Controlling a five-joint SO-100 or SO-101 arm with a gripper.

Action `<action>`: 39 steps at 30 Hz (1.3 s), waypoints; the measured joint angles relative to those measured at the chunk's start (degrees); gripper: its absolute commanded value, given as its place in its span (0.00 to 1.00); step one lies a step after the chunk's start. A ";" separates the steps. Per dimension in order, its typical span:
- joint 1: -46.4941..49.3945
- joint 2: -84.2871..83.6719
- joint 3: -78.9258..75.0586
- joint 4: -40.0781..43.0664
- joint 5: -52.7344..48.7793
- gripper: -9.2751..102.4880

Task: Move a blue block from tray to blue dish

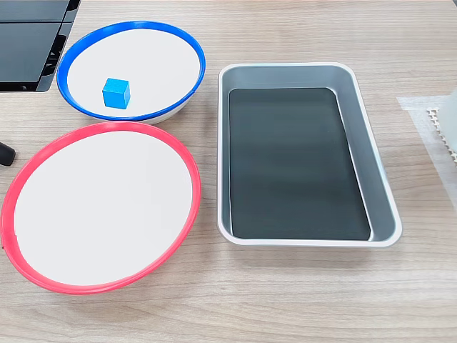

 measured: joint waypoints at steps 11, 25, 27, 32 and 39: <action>-2.64 39.64 31.03 27.16 -10.20 0.08; -2.11 49.57 34.45 38.67 -7.38 0.08; -2.11 49.57 34.45 38.67 -7.38 0.08; -2.11 49.57 34.45 38.67 -7.38 0.08; -2.11 49.57 34.45 38.67 -7.38 0.08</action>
